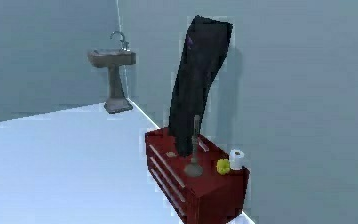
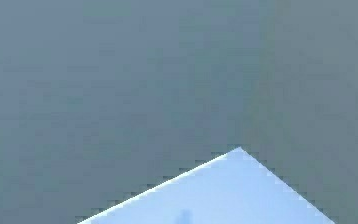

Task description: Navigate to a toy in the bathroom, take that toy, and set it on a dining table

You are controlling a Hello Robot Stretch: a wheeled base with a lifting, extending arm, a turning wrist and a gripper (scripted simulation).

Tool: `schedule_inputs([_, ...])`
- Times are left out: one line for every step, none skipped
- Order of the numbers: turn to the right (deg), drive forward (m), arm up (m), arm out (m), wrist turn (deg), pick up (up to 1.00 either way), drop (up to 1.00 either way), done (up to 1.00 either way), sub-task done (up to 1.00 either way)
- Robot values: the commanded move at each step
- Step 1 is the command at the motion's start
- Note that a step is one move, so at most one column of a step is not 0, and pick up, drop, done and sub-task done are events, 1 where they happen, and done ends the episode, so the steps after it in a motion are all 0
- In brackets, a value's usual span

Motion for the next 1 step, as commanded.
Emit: schedule_inputs([-6.0, 0.0, 0.0, 0.0, 0.0, 0.0, 0.0, 0.0, 0.0])
